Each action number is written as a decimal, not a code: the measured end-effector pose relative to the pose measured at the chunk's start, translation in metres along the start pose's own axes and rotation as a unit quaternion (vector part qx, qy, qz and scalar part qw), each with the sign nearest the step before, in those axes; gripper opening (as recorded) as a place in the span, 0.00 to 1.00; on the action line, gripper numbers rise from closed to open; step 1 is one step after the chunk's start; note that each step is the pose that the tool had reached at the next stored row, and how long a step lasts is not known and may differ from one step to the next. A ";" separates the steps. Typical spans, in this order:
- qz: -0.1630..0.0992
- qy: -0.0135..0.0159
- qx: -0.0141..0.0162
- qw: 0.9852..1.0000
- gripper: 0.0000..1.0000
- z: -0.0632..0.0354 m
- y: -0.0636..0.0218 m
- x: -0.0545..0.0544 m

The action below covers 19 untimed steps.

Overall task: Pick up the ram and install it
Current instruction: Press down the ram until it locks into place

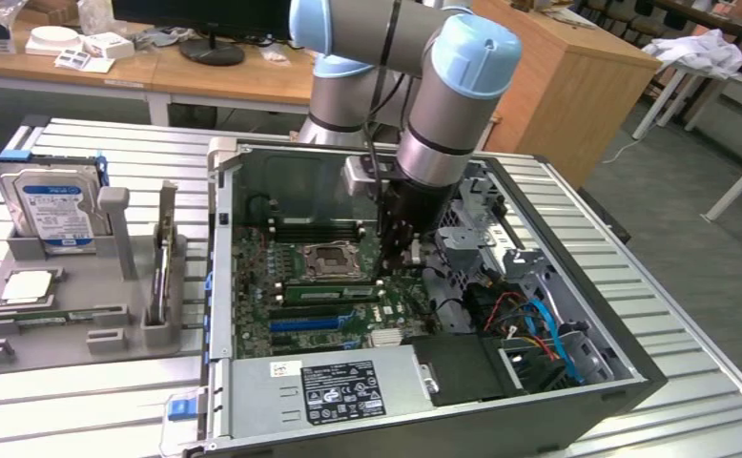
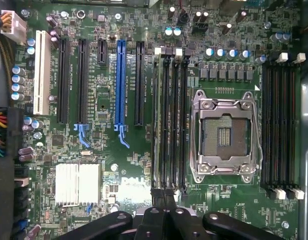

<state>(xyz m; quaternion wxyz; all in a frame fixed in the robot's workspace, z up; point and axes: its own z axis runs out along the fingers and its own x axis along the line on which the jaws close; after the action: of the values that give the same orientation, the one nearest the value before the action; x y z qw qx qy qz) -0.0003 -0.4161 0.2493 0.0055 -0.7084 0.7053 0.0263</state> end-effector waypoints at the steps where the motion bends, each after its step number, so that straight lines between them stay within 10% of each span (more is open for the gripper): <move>1: 0.000 0.000 0.000 1.000 0.11 0.0001 0.0028 0.000; 19: 0.000 0.000 0.012 1.000 0.11 0.0032 0.0800 0.000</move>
<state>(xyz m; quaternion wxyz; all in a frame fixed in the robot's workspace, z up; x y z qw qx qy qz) -0.0804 -0.4159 0.2485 0.0137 -0.7086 0.7053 0.0180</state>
